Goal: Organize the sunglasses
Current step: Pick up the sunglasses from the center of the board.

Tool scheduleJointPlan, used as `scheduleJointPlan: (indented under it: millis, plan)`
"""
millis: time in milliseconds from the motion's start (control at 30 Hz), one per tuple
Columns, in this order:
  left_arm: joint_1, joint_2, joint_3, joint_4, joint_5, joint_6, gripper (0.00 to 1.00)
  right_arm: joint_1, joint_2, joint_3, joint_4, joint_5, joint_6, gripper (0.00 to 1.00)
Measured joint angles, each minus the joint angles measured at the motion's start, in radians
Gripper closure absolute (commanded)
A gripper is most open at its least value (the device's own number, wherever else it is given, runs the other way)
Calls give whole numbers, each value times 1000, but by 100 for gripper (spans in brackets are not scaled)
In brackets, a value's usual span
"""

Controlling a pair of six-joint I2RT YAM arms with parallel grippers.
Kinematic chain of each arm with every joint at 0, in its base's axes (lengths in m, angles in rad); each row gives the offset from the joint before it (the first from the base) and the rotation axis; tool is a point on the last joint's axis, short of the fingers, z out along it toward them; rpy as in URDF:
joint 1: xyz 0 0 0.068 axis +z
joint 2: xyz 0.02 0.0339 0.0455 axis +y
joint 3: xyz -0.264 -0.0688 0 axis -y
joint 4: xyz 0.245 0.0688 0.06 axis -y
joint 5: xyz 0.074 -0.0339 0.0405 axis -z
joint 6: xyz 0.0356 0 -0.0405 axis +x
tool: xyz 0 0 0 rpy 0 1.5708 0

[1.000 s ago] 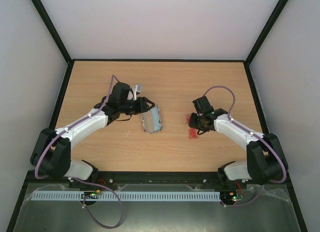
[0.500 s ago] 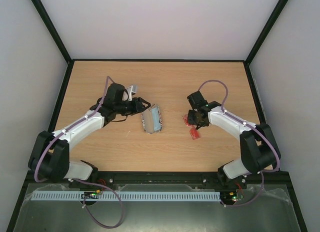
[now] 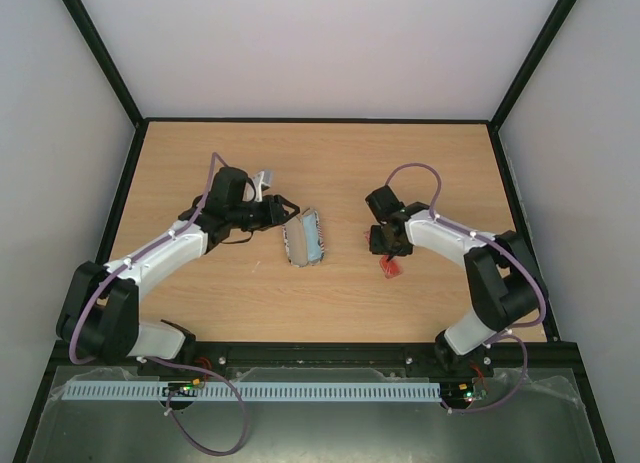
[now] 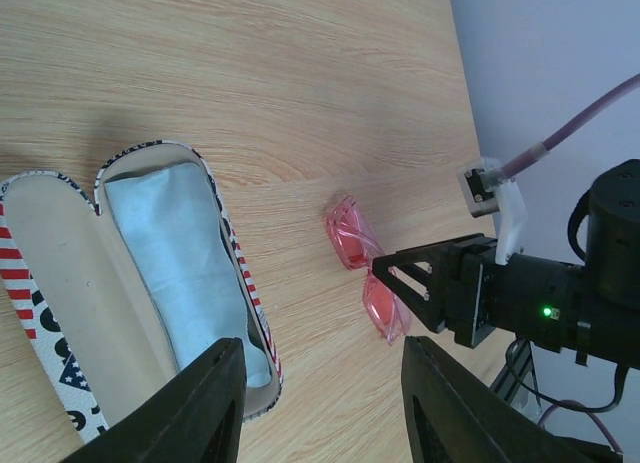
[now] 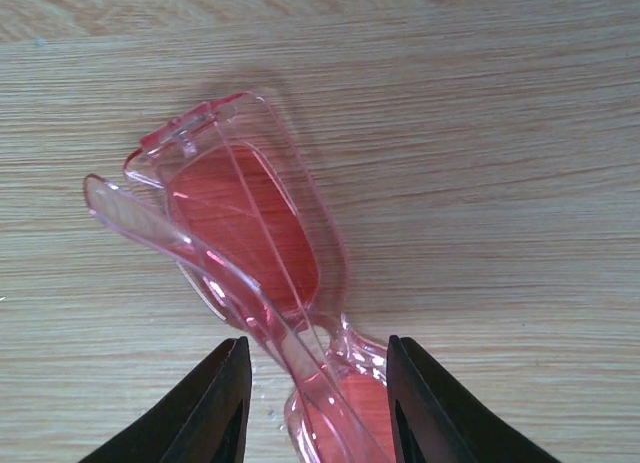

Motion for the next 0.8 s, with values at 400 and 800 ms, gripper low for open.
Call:
scheduleJointPlan:
  millis: [400,800]
  plan:
    - [2,1,0,0,7,0,55,6,52,29,3,49,-18,66]
    - [2,14,0,2,8,1,55,6,76,37,6,68,-21,78]
